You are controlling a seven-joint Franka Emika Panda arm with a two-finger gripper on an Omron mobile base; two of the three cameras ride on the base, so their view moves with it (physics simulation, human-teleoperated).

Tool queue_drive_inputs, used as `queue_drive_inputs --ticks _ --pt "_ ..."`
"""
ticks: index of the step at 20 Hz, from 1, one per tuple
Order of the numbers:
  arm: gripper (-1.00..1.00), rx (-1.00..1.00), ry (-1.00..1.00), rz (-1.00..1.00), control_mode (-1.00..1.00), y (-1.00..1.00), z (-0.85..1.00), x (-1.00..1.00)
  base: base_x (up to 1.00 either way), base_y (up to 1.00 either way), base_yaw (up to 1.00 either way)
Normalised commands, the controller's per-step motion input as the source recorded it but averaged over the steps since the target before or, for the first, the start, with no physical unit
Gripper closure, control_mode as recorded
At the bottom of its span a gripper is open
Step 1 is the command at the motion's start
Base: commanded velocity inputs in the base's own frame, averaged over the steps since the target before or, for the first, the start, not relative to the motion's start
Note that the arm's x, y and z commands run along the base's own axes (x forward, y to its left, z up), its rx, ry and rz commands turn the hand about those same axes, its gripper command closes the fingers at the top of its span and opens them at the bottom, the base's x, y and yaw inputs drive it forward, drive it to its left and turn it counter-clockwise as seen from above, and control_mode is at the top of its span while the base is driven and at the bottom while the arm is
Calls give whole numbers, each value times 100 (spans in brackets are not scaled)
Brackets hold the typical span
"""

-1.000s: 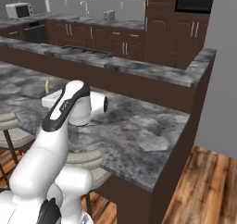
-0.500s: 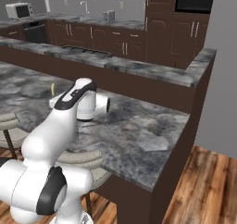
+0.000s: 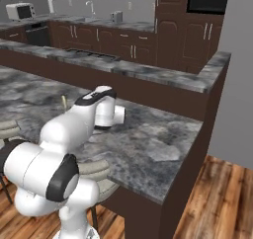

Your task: Take a straw from the drawer in front and place it inside the glass cup on the dining counter.

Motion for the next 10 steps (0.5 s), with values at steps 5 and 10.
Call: queue_drive_inputs --ticks 5,10 --pt "100 0 0 8 -100 -10 -28 23 0 0 0" --pt "100 0 0 7 -100 0 -25 26 0 0 0"
